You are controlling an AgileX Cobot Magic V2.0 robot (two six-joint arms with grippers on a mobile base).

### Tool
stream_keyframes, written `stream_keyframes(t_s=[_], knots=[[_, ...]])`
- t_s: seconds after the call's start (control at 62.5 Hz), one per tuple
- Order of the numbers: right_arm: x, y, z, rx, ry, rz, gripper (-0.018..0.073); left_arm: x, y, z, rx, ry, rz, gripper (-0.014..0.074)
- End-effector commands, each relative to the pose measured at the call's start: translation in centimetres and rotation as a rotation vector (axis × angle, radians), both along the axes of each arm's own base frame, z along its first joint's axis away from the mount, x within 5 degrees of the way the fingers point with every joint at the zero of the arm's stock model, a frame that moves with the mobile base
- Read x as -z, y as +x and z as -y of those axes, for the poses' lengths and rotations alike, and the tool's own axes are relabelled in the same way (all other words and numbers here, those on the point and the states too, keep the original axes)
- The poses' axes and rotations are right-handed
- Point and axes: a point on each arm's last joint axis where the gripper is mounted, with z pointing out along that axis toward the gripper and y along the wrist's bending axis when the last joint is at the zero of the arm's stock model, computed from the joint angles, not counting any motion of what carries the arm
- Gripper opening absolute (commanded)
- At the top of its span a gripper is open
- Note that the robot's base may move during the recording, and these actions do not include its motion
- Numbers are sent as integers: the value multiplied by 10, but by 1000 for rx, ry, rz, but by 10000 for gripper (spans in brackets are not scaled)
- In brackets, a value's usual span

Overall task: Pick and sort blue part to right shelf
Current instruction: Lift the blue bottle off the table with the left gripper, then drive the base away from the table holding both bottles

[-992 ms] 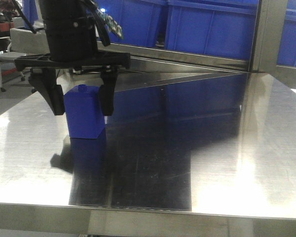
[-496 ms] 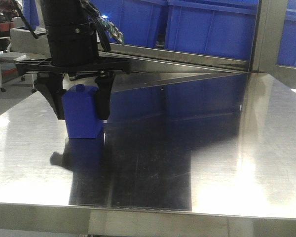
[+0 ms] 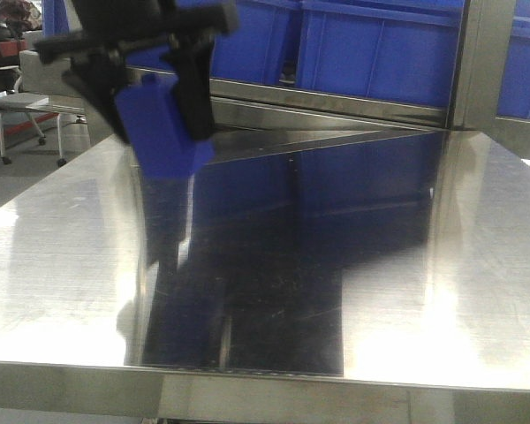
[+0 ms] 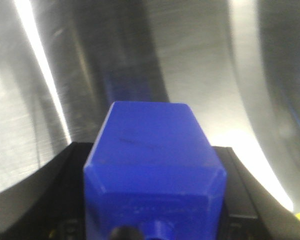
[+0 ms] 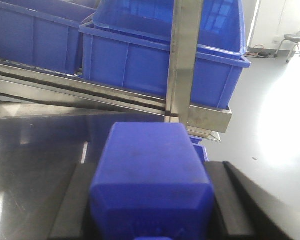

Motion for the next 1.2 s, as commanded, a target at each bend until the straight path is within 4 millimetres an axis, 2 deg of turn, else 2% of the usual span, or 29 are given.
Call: stream_keyframes(t_s=[0.0, 0.176, 0.448, 0.576, 0.736, 0.768, 0.992, 1.185], knots=[[-19, -1, 1, 10, -15, 123, 311, -41, -23, -5, 116, -77, 79, 331], [-19, -1, 1, 10, -15, 123, 311, -47, -36, -13, 211, -106, 231, 332], [-19, -1, 1, 10, -15, 123, 311, -47, -61, -34, 124, -214, 511, 332], [-19, -1, 1, 10, -15, 123, 311, -48, -77, -57, 30, -276, 664, 332], [-19, -1, 1, 10, -15, 123, 311, -40, -100, -93, -147, -346, 777, 332], [-19, -1, 1, 10, -15, 123, 311, -35, -104, -106, -183, -326, 799, 332], [-19, -1, 1, 10, -15, 123, 311, -20, -146, -148, -293, -294, 888, 332], [-19, -1, 1, 10, -15, 123, 311, -14, -183, -173, -324, -222, 1002, 332]])
